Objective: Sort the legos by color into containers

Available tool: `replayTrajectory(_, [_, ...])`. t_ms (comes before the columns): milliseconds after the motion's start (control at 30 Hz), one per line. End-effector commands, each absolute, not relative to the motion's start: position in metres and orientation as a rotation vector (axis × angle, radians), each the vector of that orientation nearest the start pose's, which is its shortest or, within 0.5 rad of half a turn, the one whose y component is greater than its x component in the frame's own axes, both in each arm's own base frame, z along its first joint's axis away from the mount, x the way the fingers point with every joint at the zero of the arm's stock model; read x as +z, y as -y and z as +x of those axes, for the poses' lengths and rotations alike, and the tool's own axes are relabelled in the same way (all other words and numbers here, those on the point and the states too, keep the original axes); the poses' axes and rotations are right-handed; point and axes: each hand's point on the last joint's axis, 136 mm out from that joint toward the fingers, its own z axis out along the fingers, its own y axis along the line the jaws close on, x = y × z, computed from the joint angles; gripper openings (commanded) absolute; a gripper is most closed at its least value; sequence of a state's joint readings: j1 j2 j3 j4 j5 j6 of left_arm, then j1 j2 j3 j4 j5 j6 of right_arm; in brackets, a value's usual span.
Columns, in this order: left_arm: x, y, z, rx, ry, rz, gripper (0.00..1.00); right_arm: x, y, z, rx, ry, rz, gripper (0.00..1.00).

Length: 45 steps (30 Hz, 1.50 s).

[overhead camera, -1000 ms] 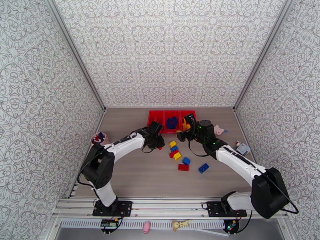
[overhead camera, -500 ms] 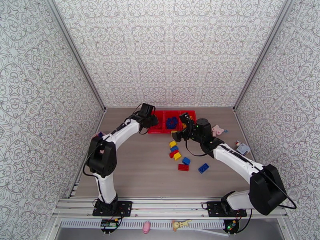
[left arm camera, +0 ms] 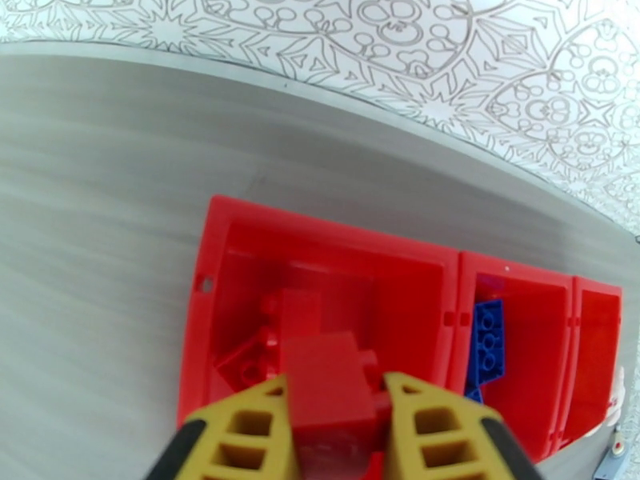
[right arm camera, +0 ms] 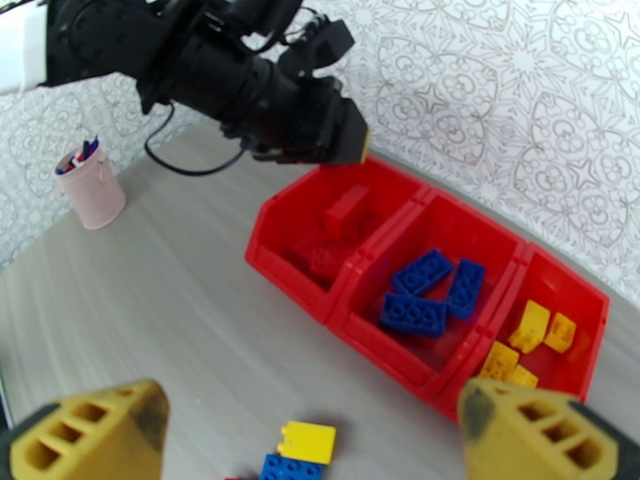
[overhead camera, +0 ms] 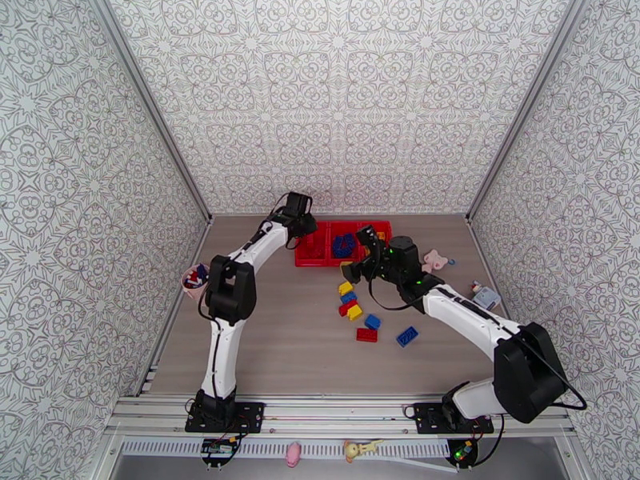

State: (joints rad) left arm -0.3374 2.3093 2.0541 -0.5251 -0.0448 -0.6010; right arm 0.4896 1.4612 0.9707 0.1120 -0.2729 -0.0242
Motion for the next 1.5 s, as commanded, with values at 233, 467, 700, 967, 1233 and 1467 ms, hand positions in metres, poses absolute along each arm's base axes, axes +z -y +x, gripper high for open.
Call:
replayTrajectory(233, [0.14,0.21,0.598,-0.445,-2.373,-0.299,0.34,0.236,-0.258,0.39,0.547,-1.845,-0.669,0.99])
replayTrajectory(467, [0.173,0.204,0.576,-0.424,-2.322,-0.251,0.59,0.223,-0.249,0.395,0.494,-1.952,-0.631,1.0])
replayTrajectory(700, [0.209,0.188,0.524,-0.407,-2.222,-0.209,0.88,0.206,-0.235,0.4,0.404,-2.045,-0.567,1.0])
replayTrajectory(967, [0.237,0.176,0.45,-0.349,-2.069,-0.023,0.94,0.179,-0.222,0.396,0.33,-2.19,-0.547,1.0])
replayTrajectory(1233, [0.24,0.183,0.376,-0.317,-1.938,0.347,1.0,0.154,-0.227,0.393,0.317,-2.305,-0.571,1.0])
replayTrajectory(1467, [0.222,0.206,0.32,-0.381,-1.871,0.651,1.0,0.129,-0.245,0.397,0.293,-2.395,-0.622,1.0])
